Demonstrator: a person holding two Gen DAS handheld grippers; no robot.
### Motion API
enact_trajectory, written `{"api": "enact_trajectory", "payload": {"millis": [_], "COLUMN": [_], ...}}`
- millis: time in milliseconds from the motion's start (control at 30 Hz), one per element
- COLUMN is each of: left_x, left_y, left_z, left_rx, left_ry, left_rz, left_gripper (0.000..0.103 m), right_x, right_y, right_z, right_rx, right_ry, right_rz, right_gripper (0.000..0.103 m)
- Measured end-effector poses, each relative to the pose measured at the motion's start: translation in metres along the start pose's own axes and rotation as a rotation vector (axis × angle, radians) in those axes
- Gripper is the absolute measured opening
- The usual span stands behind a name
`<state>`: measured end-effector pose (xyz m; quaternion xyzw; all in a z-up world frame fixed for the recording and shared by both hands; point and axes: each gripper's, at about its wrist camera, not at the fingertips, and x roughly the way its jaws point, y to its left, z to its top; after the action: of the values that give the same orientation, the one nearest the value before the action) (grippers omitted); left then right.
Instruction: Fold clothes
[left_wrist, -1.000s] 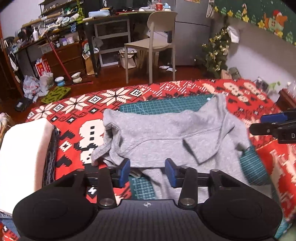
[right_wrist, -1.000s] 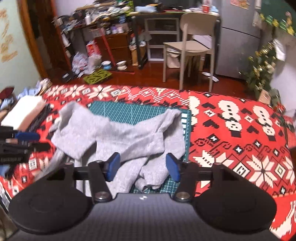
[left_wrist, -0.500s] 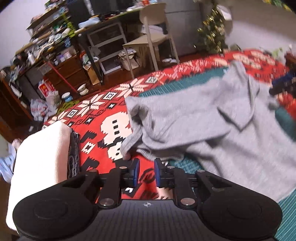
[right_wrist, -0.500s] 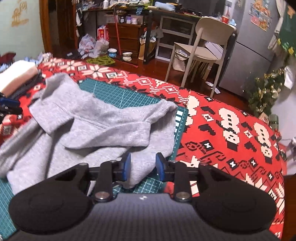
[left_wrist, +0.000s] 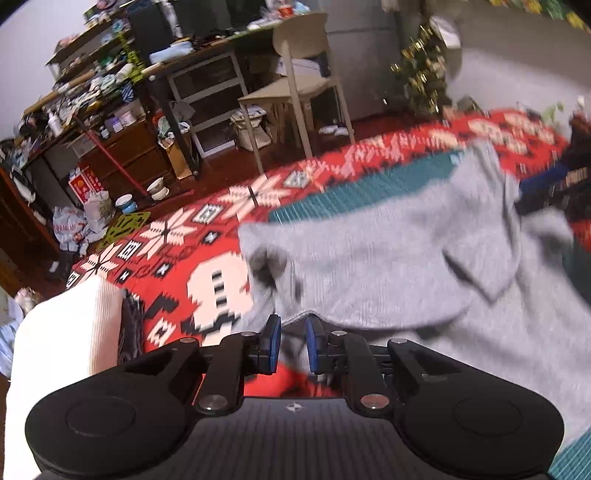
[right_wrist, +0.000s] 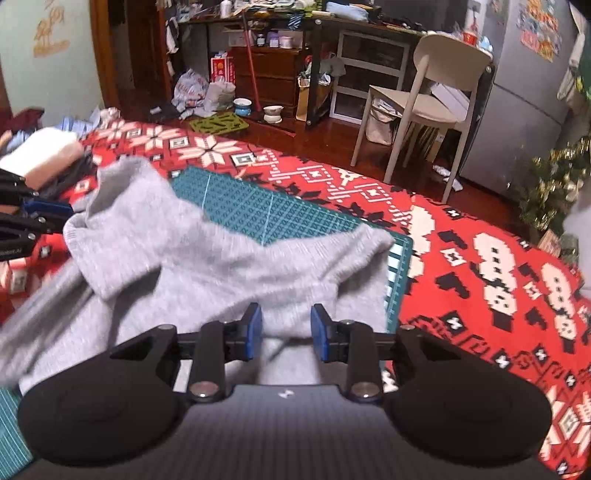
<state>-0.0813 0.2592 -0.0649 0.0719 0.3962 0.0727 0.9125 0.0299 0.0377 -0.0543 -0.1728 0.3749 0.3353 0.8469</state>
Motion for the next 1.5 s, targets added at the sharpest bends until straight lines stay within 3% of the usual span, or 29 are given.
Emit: {"api": "enact_trajectory", "payload": {"millis": [233, 500, 767, 967, 1133, 1300, 1400, 1433, 1500], "left_x": [0.022, 0.024, -0.005, -0.015, -0.008, -0.002, -0.004, -0.005, -0.006], "left_y": [0.011, 0.025, 0.024, 0.010, -0.003, -0.007, -0.007, -0.007, -0.007], "left_z": [0.016, 0.031, 0.023, 0.013, 0.003, -0.001, -0.003, -0.004, -0.005], "left_rx": [-0.086, -0.171, -0.081, 0.069, 0.165, 0.191, 0.208, 0.214, 0.225], "left_ry": [0.031, 0.021, 0.006, 0.008, 0.037, 0.049, 0.051, 0.051, 0.053], "left_rz": [0.010, 0.032, -0.053, -0.087, -0.088, -0.082, -0.093, -0.097, -0.105], "left_gripper": [0.014, 0.014, 0.014, 0.014, 0.015, 0.015, 0.015, 0.015, 0.015], "right_x": [0.020, 0.005, -0.021, -0.022, -0.013, -0.007, -0.003, -0.002, -0.002], "right_y": [-0.003, -0.007, 0.019, 0.057, 0.089, 0.106, 0.107, 0.107, 0.104], "right_z": [0.015, 0.025, 0.004, -0.008, -0.028, -0.044, -0.045, -0.045, -0.042], "right_rx": [0.090, 0.065, -0.237, -0.484, -0.772, -0.931, -0.950, -0.953, -0.923], "right_ry": [-0.003, -0.066, -0.065, -0.051, -0.025, -0.039, -0.036, -0.034, -0.031], "right_rz": [0.003, 0.020, 0.076, 0.085, 0.009, -0.037, -0.049, -0.052, -0.047], "right_gripper": [0.032, 0.033, 0.033, 0.033, 0.033, 0.034, 0.028, 0.016, 0.011]}}
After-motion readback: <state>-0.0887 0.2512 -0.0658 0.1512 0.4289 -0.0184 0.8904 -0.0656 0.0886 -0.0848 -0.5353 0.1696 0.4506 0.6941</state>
